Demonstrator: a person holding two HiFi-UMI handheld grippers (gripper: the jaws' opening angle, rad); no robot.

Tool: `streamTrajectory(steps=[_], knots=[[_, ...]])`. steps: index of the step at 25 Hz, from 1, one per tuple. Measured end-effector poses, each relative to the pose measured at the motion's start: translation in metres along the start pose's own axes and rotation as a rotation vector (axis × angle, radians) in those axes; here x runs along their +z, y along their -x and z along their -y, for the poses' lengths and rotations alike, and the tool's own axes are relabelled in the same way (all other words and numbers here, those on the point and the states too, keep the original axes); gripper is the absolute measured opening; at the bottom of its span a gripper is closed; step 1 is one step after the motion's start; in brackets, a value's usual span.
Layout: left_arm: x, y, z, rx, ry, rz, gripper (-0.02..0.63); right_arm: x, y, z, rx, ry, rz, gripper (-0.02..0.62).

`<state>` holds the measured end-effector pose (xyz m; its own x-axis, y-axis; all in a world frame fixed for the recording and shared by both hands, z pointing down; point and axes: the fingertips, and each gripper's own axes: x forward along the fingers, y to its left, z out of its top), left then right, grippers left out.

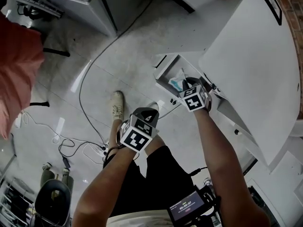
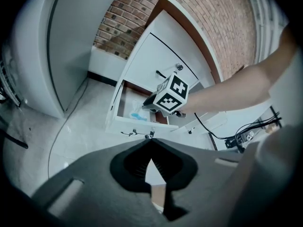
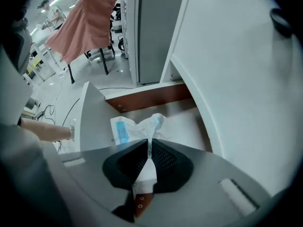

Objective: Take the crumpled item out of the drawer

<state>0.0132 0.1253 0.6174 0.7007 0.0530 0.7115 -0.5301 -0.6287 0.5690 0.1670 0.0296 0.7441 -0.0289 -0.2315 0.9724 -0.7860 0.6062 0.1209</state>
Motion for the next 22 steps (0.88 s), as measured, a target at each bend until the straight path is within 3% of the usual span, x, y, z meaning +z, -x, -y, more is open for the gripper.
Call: streamTrajectory(steps=[9, 22], knots=[[0.003, 0.022, 0.017, -0.007, -0.009, 0.006, 0.003, 0.011, 0.048, -0.005, -0.024, -0.044, 0.071, 0.028], [0.034, 0.070, 0.029, -0.013, -0.084, 0.044, 0.003, 0.031, 0.140, -0.037, -0.044, -0.265, 0.259, 0.028]])
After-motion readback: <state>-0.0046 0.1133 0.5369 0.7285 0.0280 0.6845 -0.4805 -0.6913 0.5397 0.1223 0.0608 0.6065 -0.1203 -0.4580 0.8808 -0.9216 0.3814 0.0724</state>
